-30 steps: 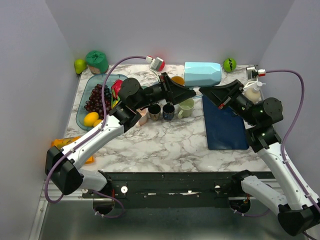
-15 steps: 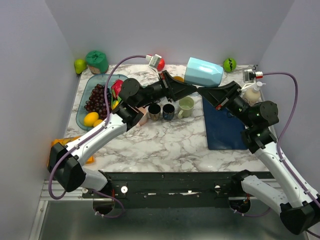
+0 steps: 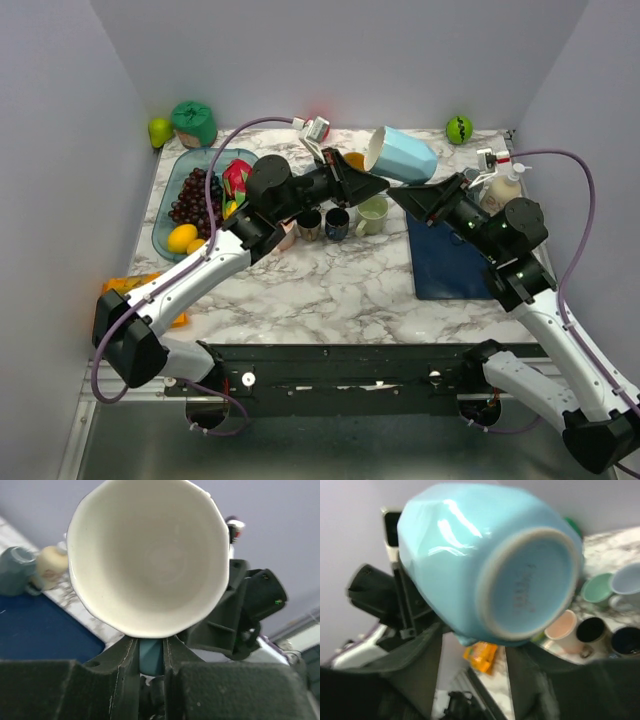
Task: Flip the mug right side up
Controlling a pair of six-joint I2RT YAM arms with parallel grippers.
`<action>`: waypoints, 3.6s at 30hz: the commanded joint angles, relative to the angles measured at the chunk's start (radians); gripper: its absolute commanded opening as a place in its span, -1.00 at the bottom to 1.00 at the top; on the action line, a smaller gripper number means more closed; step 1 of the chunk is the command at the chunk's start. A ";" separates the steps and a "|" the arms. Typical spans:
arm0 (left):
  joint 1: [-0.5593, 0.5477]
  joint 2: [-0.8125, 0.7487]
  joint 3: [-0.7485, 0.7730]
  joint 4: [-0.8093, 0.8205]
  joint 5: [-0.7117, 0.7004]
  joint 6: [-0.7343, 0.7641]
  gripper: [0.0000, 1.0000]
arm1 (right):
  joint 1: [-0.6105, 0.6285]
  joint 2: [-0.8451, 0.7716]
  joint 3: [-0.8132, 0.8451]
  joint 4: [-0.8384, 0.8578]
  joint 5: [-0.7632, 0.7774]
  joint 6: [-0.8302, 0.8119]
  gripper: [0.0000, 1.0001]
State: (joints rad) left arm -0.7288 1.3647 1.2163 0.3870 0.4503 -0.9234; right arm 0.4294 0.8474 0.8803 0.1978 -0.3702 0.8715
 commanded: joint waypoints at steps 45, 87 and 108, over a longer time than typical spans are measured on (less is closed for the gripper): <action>-0.090 -0.490 -0.672 -0.836 -0.918 0.258 -1.00 | -0.041 0.413 0.118 -0.770 0.686 -0.408 0.66; -0.084 -0.466 -0.155 -0.864 -0.852 0.448 0.98 | -0.402 0.912 0.425 -0.544 0.723 -1.051 0.68; -0.014 -0.406 -0.155 -0.833 -0.723 0.413 0.97 | -0.475 1.108 0.597 -0.676 0.330 -0.987 0.19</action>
State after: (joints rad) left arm -0.7578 0.9764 1.0714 -0.4812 -0.3088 -0.4976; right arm -0.0486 1.9415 1.4548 -0.4431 0.0711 -0.1734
